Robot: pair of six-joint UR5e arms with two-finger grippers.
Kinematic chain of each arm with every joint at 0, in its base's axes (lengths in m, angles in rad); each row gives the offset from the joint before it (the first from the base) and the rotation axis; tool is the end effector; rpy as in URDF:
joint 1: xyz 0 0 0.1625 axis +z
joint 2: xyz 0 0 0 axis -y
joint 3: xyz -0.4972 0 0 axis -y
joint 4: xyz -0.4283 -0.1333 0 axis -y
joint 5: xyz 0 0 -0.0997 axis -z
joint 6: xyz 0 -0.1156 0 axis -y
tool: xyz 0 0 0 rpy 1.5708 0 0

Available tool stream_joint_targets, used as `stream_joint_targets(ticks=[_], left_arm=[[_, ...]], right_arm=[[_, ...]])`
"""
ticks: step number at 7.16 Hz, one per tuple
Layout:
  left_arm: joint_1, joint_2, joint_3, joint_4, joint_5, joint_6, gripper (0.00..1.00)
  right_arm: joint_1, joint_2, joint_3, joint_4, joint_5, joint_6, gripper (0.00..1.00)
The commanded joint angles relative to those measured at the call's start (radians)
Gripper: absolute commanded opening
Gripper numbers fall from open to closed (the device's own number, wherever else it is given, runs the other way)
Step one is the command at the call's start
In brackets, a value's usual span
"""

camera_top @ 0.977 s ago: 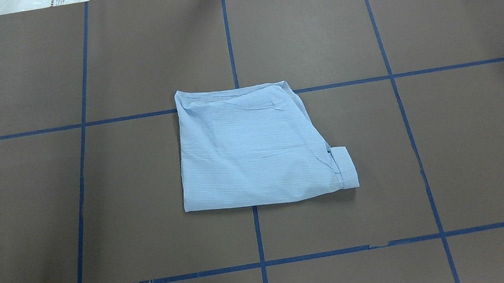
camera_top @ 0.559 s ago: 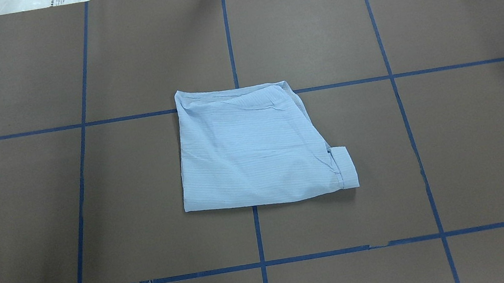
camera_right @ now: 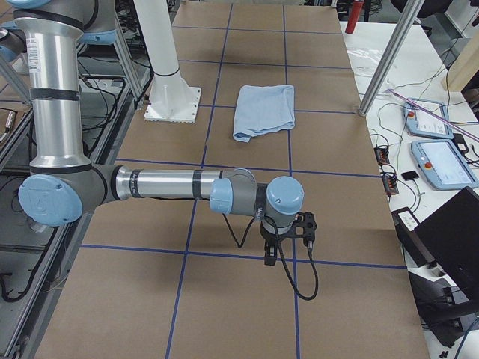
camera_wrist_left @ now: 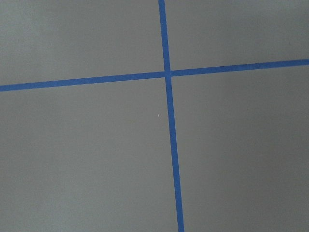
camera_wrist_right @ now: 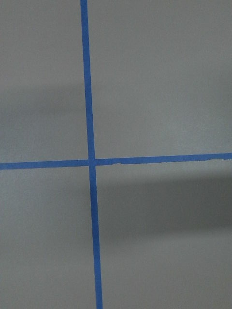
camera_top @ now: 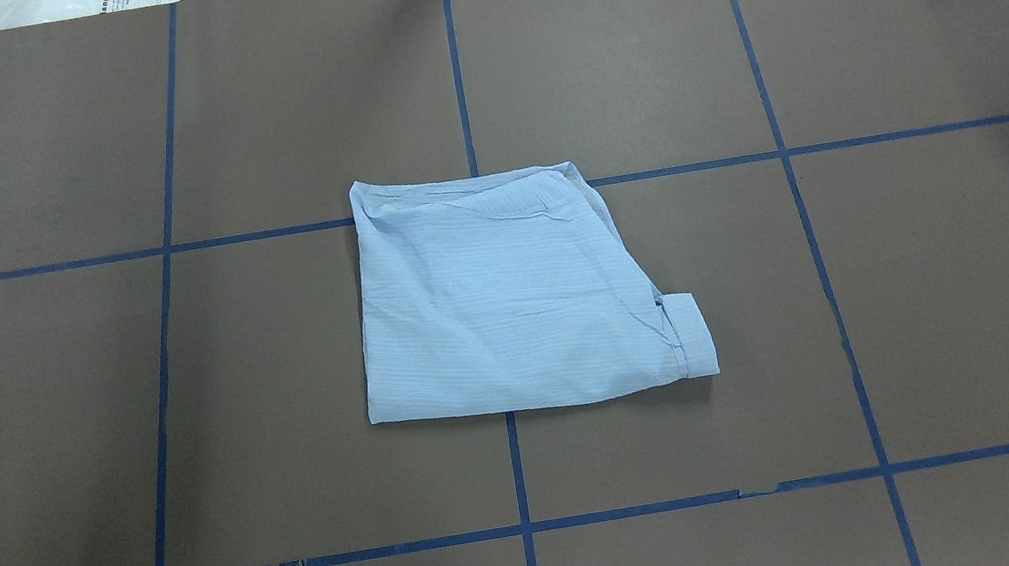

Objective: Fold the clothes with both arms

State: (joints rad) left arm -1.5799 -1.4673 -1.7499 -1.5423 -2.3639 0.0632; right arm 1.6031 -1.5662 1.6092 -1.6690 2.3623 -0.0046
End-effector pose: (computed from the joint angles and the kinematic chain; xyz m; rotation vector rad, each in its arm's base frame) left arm -0.0553 -0.4786 0.7010 0.0733 0.7910 0.0699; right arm 0.0680 -0.5233 0.7279 -0.0377 -0.7922 0.0481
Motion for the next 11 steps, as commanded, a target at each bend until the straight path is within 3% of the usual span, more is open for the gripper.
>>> stream_joint_targets(ticks=[1,11], left_arm=[[-0.002,0.001,-0.006,0.001,-0.001,0.0,0.99],[-0.003,-0.002,-0.003,-0.024,-0.001,-0.008,0.99]], right_arm=[[0.0,0.009,0.0,0.0,0.0,0.0,1.0],[-0.002,0.015,-0.005,0.0,-0.002,0.0,1.0]])
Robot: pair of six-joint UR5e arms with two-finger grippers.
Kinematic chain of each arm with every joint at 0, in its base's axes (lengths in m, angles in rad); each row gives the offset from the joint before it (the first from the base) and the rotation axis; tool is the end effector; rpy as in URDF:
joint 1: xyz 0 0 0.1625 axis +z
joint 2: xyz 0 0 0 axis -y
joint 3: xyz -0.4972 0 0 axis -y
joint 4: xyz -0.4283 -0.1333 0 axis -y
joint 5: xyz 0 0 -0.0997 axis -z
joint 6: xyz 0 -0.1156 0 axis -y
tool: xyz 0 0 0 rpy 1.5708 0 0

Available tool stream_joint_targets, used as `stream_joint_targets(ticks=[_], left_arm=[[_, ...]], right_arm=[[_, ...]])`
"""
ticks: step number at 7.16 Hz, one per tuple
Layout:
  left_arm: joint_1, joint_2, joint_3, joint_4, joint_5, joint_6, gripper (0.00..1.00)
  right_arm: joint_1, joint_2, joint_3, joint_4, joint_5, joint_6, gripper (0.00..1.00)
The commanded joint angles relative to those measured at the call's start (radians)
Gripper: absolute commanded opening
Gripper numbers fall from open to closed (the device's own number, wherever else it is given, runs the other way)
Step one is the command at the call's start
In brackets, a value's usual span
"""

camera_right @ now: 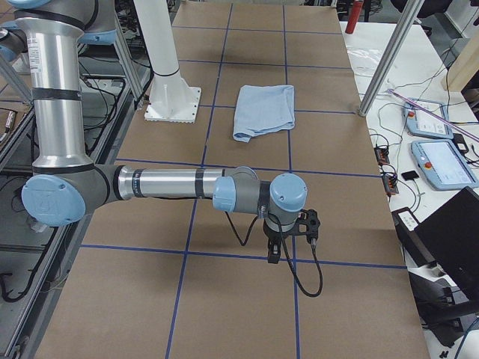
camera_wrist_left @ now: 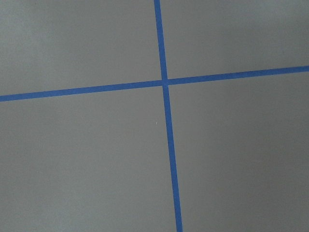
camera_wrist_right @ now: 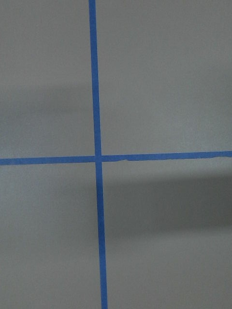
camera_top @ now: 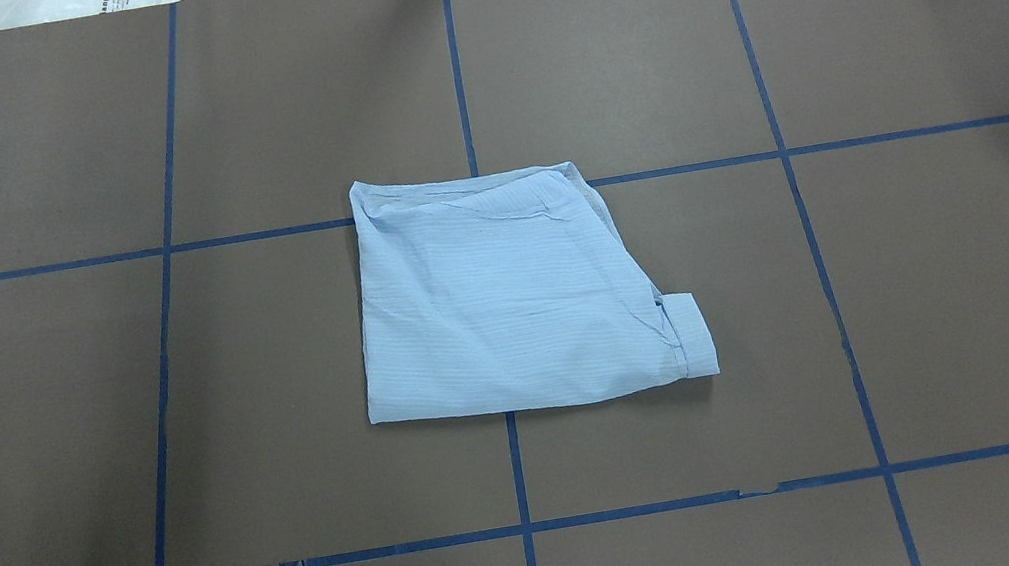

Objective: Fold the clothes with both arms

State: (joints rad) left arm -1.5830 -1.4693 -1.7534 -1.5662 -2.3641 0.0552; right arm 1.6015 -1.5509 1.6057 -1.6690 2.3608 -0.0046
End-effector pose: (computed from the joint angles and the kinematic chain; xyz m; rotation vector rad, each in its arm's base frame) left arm -0.0568 -0.4815 0.6957 0.0992 0.7902 0.0710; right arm 0.0675 -0.5318 0.7218 -0.0272 -0.7905 0.0419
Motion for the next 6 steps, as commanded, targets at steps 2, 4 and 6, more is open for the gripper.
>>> stream_joint_targets(ticks=[2,4,6], left_arm=[[-0.006,0.0,0.0,-0.006,0.0,0.0,0.99],[-0.009,0.0,0.0,-0.006,-0.001,0.0,0.99],[-0.009,0.0,0.0,-0.006,-0.001,0.0,0.99]], right_arm=[[0.0,0.0,-0.001,0.0,0.0,0.0,1.0],[0.0,0.0,-0.003,0.0,0.0,0.0,1.0],[0.0,0.002,-0.003,0.0,0.002,0.0,1.0]])
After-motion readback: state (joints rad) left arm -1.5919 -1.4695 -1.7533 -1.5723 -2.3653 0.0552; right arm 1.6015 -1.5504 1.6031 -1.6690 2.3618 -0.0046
